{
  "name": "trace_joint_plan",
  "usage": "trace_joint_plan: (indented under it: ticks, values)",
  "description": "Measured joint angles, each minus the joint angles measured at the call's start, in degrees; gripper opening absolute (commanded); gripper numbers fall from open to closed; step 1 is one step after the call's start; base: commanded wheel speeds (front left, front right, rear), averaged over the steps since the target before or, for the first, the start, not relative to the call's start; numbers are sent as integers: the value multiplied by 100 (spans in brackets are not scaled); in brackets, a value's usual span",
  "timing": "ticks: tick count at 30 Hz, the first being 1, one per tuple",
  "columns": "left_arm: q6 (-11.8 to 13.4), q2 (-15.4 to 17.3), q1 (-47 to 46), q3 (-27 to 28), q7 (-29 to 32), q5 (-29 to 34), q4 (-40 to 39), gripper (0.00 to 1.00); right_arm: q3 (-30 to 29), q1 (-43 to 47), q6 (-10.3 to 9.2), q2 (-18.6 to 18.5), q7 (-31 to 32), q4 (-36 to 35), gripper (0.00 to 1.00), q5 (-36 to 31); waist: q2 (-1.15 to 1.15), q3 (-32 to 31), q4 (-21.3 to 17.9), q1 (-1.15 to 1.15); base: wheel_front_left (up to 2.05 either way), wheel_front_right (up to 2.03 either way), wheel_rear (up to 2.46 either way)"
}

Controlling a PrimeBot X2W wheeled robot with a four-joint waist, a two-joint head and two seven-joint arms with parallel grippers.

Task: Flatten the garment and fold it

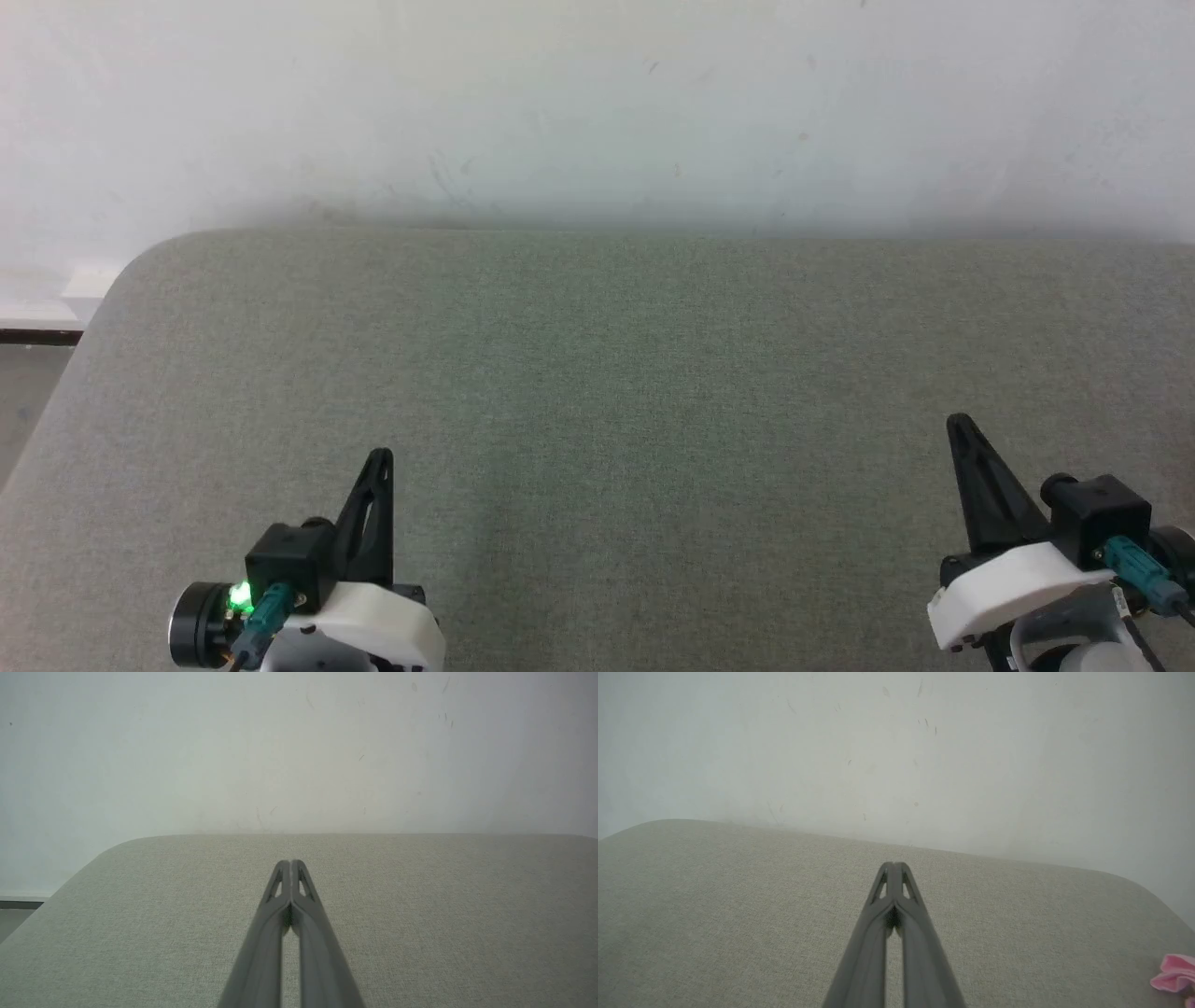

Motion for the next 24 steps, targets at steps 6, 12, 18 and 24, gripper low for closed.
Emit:
trace_joint_plan:
  ticks: [6,12,18,24]
  values:
    - [0,-2,-29,19,57,49,-2,0,32,-22,0,0,58,-21,0,-31,0,-1,-5,0,0,0,0]
    - [9,-3,-87,37,145,58,-7,0,54,-25,0,0,111,-33,0,-51,0,-2,-11,0,0,0,0]
    - [25,-4,-92,58,209,96,-8,0,73,-32,0,1,160,-53,0,-52,1,-3,-16,0,0,0,0]
    - [26,-5,-115,81,268,103,-13,0,93,-39,0,1,221,-63,0,-79,1,-5,-21,0,0,0,0]
